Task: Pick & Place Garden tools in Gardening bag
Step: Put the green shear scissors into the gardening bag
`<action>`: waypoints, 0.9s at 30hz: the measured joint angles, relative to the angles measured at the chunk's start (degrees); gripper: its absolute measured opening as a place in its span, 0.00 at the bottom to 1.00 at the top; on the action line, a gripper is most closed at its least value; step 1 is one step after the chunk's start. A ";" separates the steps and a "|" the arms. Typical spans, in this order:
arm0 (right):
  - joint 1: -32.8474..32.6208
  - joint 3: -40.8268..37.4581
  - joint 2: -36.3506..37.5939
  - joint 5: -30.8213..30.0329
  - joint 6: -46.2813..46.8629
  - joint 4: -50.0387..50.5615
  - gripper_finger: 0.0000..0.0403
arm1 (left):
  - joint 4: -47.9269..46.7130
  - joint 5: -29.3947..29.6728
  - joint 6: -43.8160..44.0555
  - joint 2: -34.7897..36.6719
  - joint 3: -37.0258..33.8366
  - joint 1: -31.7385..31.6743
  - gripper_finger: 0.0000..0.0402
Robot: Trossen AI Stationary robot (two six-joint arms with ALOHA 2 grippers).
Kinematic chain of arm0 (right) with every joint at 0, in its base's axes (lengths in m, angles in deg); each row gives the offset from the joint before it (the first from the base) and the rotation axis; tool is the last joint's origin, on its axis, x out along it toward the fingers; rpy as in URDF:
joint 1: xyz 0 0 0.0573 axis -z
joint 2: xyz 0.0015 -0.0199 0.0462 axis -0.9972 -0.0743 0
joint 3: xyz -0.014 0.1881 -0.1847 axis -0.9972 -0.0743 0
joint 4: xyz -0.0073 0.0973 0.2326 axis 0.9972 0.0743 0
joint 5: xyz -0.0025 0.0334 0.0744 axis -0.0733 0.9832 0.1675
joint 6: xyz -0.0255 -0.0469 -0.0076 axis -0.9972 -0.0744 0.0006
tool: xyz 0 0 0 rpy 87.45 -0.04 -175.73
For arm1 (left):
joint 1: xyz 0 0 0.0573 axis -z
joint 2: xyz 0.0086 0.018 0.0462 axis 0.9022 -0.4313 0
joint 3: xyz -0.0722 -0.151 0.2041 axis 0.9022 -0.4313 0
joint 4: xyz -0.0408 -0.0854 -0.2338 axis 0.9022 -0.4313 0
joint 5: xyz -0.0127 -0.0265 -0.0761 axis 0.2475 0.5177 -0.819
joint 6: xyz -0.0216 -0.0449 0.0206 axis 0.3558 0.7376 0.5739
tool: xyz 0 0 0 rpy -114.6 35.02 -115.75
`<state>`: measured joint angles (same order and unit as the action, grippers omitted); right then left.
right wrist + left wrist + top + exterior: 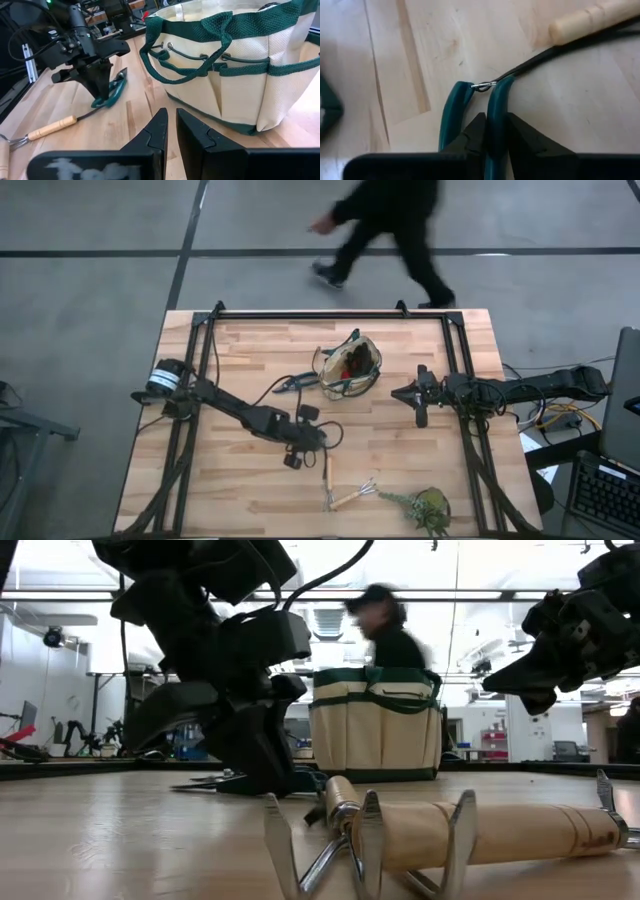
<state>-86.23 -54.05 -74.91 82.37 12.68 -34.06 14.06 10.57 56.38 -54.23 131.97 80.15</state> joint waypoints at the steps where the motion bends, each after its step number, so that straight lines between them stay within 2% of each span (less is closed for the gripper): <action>1: 0.00 0.00 0.00 0.02 0.00 0.02 0.08 | -0.08 0.09 1.32 0.00 0.14 -0.04 0.13; 3: 0.00 0.00 -0.02 0.00 0.00 0.02 0.08 | 0.55 0.68 4.62 0.00 0.22 -0.12 0.13; 7: 0.00 0.00 -0.02 0.00 -0.02 0.03 0.08 | 3.22 5.87 10.43 0.02 0.22 -0.14 0.13; 18: 0.00 0.00 -0.02 0.01 -0.46 0.07 0.08 | 16.16 16.63 8.45 0.13 0.17 -0.14 0.13; 22: 0.00 0.00 -0.02 0.02 -0.63 0.09 0.08 | 20.82 22.95 7.51 0.36 0.17 -0.14 0.13; 27: 0.00 -0.02 -0.02 0.02 -0.87 0.17 0.08 | 18.98 30.69 10.38 2.99 -0.23 -0.14 0.13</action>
<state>-86.23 -54.08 -74.93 82.39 11.80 -33.89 33.04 41.26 66.76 -51.24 131.73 80.00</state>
